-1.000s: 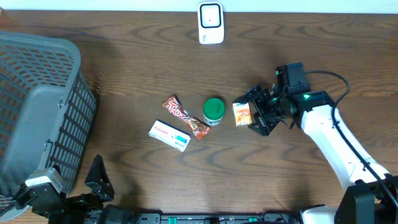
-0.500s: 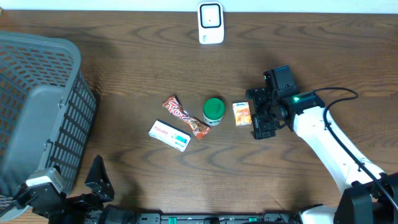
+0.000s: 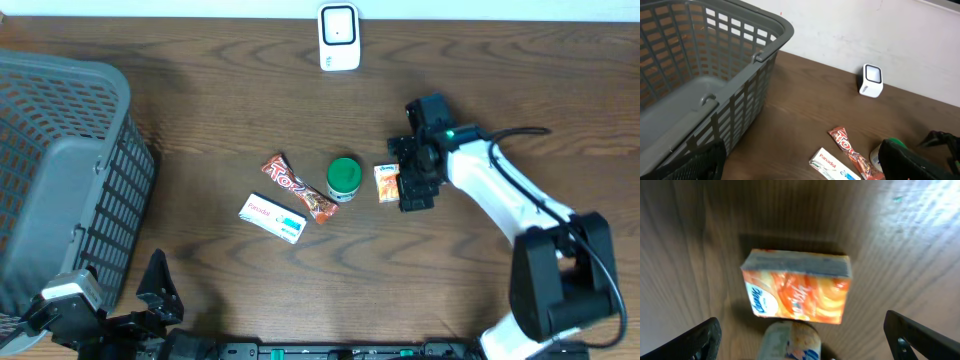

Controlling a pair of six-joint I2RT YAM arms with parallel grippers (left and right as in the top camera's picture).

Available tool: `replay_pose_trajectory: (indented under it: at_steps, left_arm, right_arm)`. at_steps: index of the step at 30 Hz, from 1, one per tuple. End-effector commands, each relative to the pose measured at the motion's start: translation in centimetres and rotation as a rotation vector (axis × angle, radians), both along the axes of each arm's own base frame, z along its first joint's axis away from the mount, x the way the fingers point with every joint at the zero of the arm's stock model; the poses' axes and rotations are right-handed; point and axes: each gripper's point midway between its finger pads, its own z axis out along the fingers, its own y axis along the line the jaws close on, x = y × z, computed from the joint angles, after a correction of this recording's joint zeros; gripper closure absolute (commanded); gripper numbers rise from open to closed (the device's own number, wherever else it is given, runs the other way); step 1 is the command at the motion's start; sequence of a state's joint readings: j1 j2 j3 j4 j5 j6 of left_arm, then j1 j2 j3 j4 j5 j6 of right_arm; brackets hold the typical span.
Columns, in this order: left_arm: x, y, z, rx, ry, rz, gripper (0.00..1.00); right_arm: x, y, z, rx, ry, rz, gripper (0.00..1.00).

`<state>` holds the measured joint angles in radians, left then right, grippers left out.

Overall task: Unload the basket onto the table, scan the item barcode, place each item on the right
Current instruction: 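Lower the right gripper onto the small orange box and grasp it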

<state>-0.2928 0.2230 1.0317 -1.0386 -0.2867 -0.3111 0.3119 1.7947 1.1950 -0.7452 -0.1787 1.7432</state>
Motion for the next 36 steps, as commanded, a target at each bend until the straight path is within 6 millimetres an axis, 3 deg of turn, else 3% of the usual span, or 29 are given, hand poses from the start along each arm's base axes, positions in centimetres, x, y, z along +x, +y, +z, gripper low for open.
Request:
replay_pose_trajectory:
  at_steps: [1,16,23,31,36]
  left_arm:
    - [0.0,-0.1,-0.1,-0.002,0.003,-0.005,0.03]
    - [0.0,-0.1,-0.2,-0.001,0.007,-0.005,0.03]
    - [-0.1,-0.1,-0.5,0.004,0.022,-0.005,0.03]
    - [-0.1,-0.1,-0.6,0.004,0.025,-0.005,0.03]
    - [-0.1,-0.1,-0.6,0.004,0.025,-0.005,0.03]
  right_arm:
    - [1.1,0.6,-0.5,-0.021,0.005,0.025,0.01]
    - [-0.2,1.1,-5.8,-0.041,0.138,0.072,0.04]
    - [-0.2,0.8,-5.8,-0.065,0.115,0.171,0.36]
    - [-0.4,0.7,-5.9,-0.082,0.085,0.354,0.40]
    - [-1.2,2.0,-5.3,0.031,0.076,0.494,0.37]
